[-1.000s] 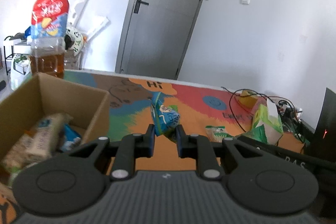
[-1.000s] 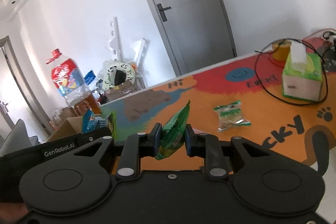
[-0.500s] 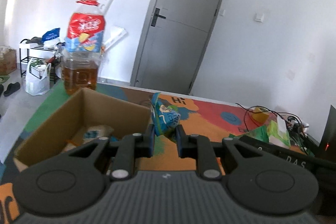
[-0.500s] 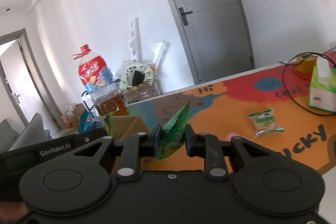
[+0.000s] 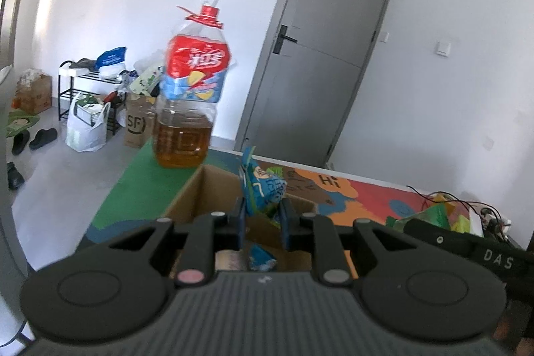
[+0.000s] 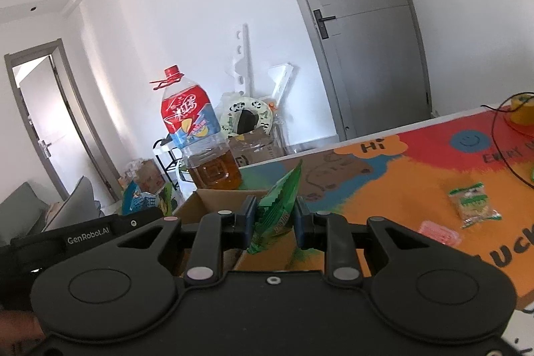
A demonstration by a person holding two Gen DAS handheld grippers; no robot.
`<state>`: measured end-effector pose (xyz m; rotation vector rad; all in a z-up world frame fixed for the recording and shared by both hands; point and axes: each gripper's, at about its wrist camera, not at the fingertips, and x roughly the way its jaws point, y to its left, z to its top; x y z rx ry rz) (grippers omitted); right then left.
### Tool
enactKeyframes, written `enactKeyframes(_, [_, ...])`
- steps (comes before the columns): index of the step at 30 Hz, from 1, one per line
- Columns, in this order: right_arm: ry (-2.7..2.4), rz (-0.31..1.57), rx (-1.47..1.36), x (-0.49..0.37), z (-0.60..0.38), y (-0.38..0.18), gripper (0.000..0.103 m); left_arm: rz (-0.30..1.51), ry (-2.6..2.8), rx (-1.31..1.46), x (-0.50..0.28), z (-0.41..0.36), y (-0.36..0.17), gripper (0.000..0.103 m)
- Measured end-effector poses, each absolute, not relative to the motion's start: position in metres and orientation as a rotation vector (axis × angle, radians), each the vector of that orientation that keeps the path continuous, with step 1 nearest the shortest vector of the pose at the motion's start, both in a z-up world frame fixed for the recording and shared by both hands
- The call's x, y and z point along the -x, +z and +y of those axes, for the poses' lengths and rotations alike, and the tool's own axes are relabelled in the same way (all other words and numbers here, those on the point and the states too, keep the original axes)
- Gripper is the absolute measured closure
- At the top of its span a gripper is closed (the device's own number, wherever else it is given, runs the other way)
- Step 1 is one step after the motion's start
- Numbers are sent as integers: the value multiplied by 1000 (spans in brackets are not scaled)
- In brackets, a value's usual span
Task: Organize snacks
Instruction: 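Carry both held snacks over the cardboard box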
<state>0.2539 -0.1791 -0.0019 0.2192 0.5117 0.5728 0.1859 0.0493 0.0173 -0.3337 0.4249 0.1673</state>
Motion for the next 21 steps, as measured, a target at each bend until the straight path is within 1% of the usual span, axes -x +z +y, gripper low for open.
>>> enactKeyframes(6, [586, 522, -201, -267, -159, -1, 79, 447, 181, 353, -196, 73, 13, 84])
enactKeyframes(19, [613, 560, -162, -293, -121, -6, 79, 509, 193, 380, -227, 97, -5, 83])
enactKeyframes(21, [614, 564, -160, -296, -117, -7, 79, 525, 195, 372, -231, 97, -7, 80])
